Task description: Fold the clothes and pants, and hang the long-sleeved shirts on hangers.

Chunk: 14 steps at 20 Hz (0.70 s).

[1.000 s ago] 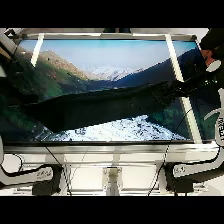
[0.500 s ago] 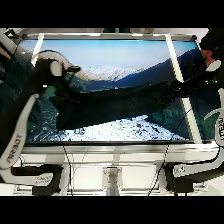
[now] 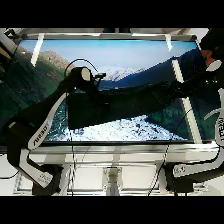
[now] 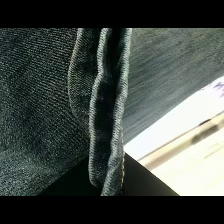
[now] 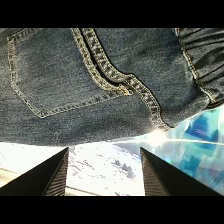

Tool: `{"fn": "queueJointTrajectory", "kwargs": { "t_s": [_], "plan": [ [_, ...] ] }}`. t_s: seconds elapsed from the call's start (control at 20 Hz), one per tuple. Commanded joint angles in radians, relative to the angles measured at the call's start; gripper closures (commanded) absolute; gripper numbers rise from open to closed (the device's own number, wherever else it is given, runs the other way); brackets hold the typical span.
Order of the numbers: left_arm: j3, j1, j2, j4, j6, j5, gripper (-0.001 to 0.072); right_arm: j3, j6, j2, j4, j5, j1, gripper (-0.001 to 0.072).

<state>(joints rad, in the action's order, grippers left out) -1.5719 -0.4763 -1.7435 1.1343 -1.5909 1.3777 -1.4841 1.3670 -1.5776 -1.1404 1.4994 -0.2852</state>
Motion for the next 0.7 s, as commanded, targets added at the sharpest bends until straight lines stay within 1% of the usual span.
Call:
{"fn": "queueJointTrajectory", "kwargs": {
  "t_s": [0.0, 0.1, 0.15, 0.2, 0.25, 0.35, 0.5, 0.6, 0.65],
  "plan": [
    [-0.005, -0.043, -0.018, -0.045, -0.006, -0.082, 0.0679, -0.001, 0.001, 0.001, 0.004, 0.005, 0.001, 0.0222],
    [-0.005, -0.059, -0.024, -0.048, -0.006, -0.103, 0.0662, -0.001, 0.001, 0.000, 0.004, 0.013, 0.001, 0.0221],
    [-0.005, -0.061, -0.027, -0.051, -0.006, -0.102, 0.0545, -0.001, 0.001, 0.001, 0.004, 0.024, 0.001, 0.0221],
    [-0.005, -0.060, -0.027, -0.062, -0.003, -0.102, 0.0364, -0.001, 0.001, 0.001, 0.004, 0.029, 0.001, 0.0221],
    [-0.005, -0.057, -0.027, -0.090, 0.025, -0.103, 0.0284, -0.001, 0.001, 0.001, 0.004, 0.030, 0.001, 0.0221],
    [-0.005, -0.040, -0.024, -0.162, 0.082, -0.109, 0.0269, 0.000, -0.002, 0.010, 0.003, 0.020, 0.001, 0.0221],
    [-0.005, -0.005, -0.003, -0.282, 0.153, -0.158, 0.0269, 0.002, -0.027, 0.067, -0.002, -0.016, 0.001, 0.0221],
    [-0.005, 0.034, 0.029, -0.280, 0.171, -0.157, 0.0269, 0.003, -0.051, 0.130, -0.046, -0.020, 0.001, 0.0221],
    [-0.005, 0.062, 0.050, -0.248, 0.171, -0.139, 0.0268, 0.012, -0.059, 0.166, -0.072, -0.027, -0.001, 0.0222]
  ]
}}
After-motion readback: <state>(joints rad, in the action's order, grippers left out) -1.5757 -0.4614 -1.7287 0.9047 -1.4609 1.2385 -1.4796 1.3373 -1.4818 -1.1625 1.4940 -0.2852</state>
